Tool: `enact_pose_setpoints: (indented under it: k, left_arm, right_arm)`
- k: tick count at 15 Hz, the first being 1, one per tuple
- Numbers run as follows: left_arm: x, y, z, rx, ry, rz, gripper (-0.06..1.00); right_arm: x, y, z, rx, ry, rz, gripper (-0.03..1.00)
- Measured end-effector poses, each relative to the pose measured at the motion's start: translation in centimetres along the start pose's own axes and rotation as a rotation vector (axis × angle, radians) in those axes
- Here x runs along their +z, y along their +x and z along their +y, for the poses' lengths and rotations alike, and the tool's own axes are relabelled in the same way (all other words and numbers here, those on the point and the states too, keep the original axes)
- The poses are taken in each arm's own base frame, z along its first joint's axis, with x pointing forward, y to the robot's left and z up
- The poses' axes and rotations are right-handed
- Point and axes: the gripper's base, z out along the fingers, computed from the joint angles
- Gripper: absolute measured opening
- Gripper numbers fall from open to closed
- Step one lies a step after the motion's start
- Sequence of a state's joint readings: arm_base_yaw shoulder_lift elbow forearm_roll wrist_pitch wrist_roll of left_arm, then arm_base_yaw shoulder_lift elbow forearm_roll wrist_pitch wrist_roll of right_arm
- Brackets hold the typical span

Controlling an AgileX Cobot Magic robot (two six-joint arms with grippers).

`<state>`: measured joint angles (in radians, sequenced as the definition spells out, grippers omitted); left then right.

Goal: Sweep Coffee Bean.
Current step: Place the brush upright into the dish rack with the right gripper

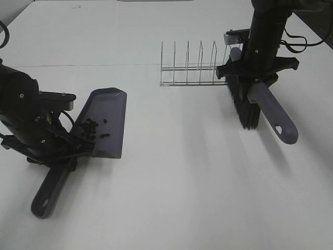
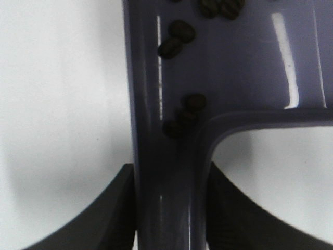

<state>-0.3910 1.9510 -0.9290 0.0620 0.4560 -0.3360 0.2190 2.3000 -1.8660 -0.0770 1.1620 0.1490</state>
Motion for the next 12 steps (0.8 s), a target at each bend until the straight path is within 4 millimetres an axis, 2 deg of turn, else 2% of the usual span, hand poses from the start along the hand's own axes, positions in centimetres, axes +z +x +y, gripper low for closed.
enact_pose_setpoints:
  k: [3,4,7,12]
  left_arm:
    - [0.0,0.0,0.0,0.000,0.000,-0.001,0.35]
    - [0.0,0.0,0.0,0.005,0.000,-0.001,0.35]
    - [0.0,0.0,0.0,0.018,0.000,-0.001,0.35]
    - [0.0,0.0,0.0,0.018,0.000,-0.001,0.35]
  right_arm:
    - [-0.5,-1.5,0.0,-0.002,0.007,-0.034,0.29]
    - [-0.2,-2.6,0.1,-0.007,0.017,-0.048,0.29]
    - [-0.1,-4.5,0.2,-0.006,0.025,-0.106,0.29]
    - [0.1,-5.6,0.3,-0.012,0.028,-0.149,0.29]
